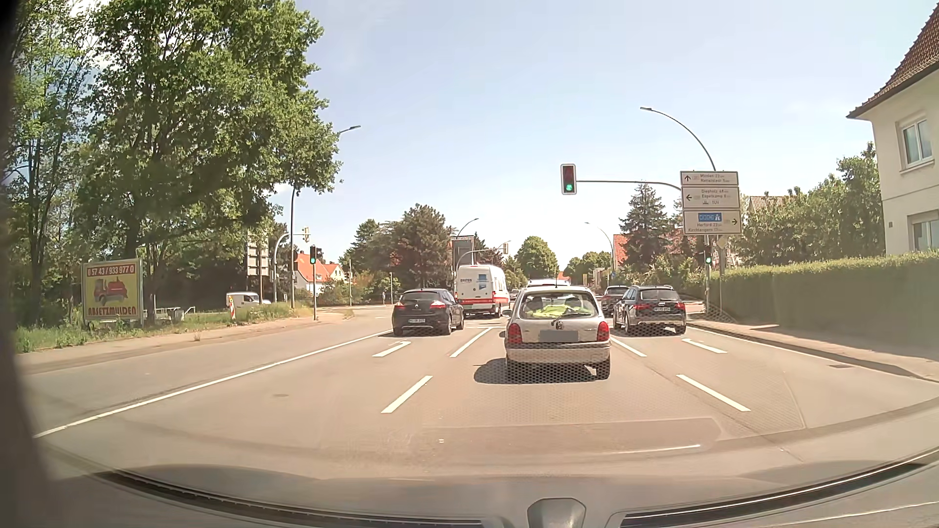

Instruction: Follow the waypoints while adhering to traffic rules and regulations

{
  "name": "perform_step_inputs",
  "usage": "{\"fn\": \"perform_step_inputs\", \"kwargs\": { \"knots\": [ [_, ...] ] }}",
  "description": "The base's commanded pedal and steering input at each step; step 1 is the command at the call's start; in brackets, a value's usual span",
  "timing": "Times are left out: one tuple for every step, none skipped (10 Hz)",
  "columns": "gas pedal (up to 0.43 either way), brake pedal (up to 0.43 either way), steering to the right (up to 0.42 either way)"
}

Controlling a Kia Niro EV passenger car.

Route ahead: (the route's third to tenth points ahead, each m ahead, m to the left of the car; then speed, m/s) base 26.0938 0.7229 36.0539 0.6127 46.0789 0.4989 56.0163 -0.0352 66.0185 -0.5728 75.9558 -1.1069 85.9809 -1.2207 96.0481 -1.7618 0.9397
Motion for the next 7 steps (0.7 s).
{"fn": "perform_step_inputs", "kwargs": {
  "knots": [
    [0.0,0.006,0.021],
    [0.0,0.006,0.021],
    [0.0,0.006,0.021],
    [0.0,0.012,0.021],
    [0.0,0.006,0.021],
    [0.0,0.006,0.02],
    [0.0,0.006,0.02]
  ]
}}
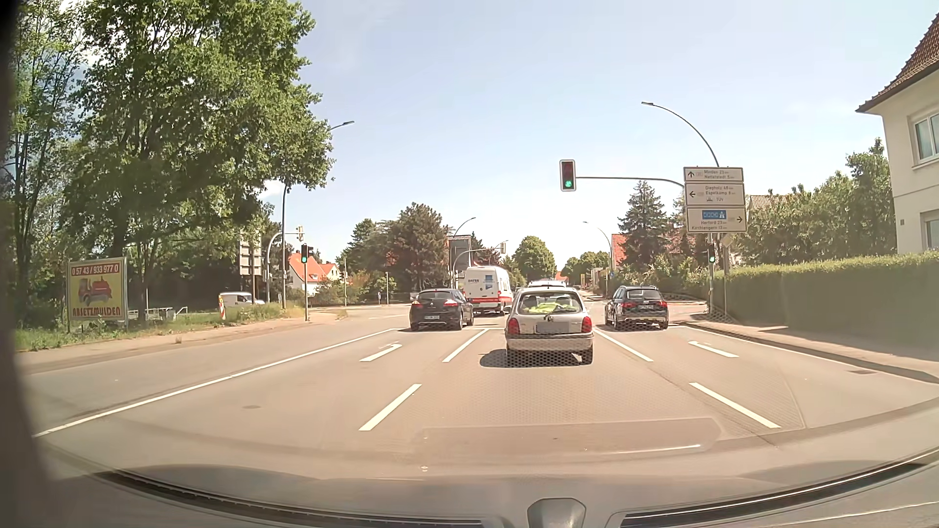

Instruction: Follow the waypoints while adhering to traffic rules and regulations

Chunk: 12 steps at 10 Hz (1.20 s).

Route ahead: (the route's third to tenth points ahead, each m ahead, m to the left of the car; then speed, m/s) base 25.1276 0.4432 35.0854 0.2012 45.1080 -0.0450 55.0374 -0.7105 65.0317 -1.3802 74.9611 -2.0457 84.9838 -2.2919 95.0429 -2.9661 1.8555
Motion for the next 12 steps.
{"fn": "perform_step_inputs", "kwargs": {
  "knots": [
    [0.0,0.006,0.02],
    [0.0,0.006,0.02],
    [0.0,0.012,0.019],
    [0.0,0.006,0.018],
    [0.0,0.006,0.017],
    [0.0,0.006,0.017],
    [0.0,0.006,0.016],
    [0.0,0.006,0.016],
    [0.0,0.006,0.016],
    [0.0,0.006,0.015],
    [0.0,0.006,0.015],
    [0.0,0.006,0.015]
  ]
}}
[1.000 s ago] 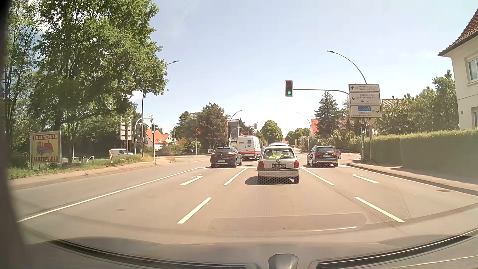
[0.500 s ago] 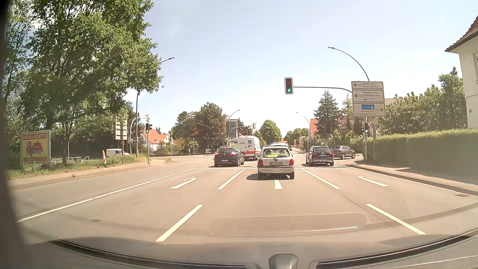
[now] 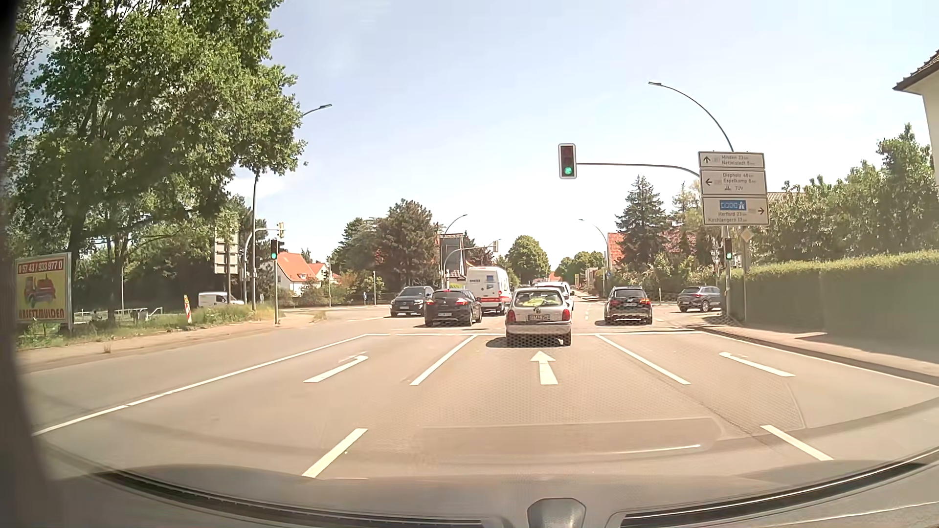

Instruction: Follow the waypoints while adhering to traffic rules and regulations

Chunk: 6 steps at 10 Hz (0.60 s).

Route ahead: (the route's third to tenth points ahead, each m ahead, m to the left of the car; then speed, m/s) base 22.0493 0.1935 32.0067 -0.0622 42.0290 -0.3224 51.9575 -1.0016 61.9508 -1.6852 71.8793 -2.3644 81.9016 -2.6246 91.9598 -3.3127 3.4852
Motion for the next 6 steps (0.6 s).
{"fn": "perform_step_inputs", "kwargs": {
  "knots": [
    [0.0,0.006,0.014],
    [0.0,0.006,0.012],
    [0.0,0.006,0.013],
    [0.0,0.006,0.012],
    [0.0,0.006,0.012],
    [0.0,0.006,0.011]
  ]
}}
